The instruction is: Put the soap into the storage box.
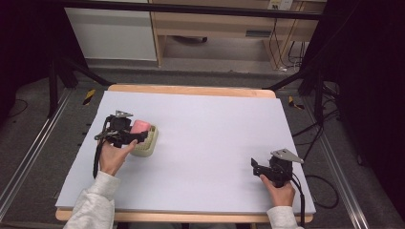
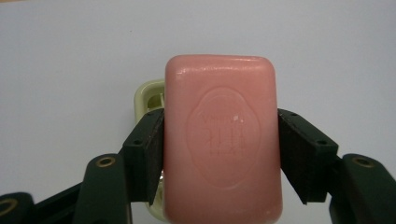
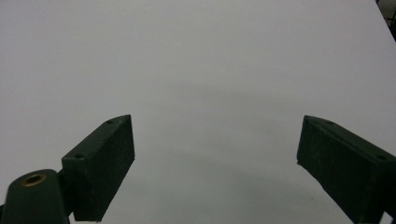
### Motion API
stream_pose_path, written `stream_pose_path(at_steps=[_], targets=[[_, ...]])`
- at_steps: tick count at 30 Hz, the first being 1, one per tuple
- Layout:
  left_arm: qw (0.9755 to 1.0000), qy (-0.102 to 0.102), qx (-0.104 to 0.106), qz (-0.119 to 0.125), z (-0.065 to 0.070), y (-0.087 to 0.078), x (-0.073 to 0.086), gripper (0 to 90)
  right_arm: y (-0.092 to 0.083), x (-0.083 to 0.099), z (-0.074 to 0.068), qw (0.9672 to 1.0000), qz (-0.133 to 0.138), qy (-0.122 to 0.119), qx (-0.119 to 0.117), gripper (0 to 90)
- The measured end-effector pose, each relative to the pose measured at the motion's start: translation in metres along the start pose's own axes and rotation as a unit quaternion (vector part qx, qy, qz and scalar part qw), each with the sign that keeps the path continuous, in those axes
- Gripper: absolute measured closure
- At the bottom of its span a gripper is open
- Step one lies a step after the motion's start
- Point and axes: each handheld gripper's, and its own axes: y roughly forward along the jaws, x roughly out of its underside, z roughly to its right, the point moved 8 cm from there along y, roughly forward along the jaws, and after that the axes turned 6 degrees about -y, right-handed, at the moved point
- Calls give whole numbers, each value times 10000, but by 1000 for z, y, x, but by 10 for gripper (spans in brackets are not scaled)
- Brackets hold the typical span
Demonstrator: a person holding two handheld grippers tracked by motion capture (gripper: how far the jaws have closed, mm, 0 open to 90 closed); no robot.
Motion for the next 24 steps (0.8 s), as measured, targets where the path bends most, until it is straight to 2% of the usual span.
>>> stream_pose_path(at_steps=[12, 24], targets=[[9999, -111, -89, -72, -6, 12, 1, 372, 0, 0, 0, 10000, 4, 5, -4, 115], [9993, -114, -222, -272, -11, 28, 8, 372, 0, 0, 0, 10000, 9, 6, -7, 115]])
